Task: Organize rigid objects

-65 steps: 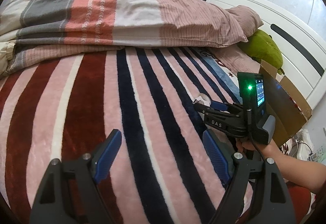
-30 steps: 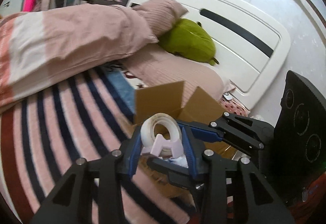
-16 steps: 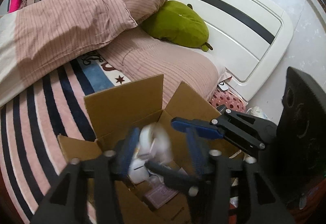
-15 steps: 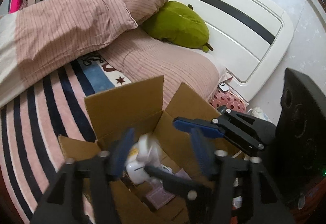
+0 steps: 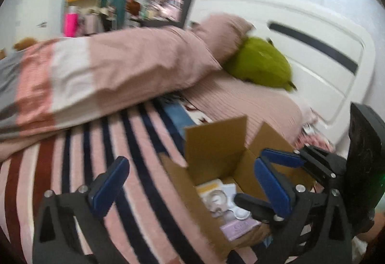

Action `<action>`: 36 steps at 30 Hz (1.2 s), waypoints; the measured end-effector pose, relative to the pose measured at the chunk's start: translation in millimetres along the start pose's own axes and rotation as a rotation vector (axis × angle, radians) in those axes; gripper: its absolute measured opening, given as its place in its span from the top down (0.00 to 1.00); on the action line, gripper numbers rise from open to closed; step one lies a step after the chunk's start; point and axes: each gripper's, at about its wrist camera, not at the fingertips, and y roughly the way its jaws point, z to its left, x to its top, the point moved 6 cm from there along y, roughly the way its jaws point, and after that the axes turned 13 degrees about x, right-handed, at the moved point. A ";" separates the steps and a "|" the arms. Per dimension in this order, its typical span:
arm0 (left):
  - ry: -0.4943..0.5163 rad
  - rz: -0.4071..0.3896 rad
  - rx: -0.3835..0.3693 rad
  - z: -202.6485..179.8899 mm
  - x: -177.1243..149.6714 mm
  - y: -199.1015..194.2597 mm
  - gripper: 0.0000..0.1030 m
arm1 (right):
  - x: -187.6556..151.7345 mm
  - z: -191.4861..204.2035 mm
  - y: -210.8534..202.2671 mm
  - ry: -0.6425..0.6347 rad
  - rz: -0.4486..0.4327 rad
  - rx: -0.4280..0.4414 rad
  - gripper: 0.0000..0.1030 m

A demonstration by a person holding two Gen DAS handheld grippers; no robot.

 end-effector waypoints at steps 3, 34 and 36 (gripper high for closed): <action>-0.071 -0.030 0.066 25.5 -4.4 -16.5 0.00 | 5.4 12.4 -7.6 -0.039 -0.047 0.041 0.23; -0.148 -0.061 0.391 94.5 -30.7 -57.4 0.00 | 19.9 42.8 -11.0 -0.099 -0.086 0.110 0.10; -0.148 -0.062 0.392 94.0 -30.9 -57.6 0.00 | 20.2 42.2 -11.2 -0.100 -0.085 0.112 0.10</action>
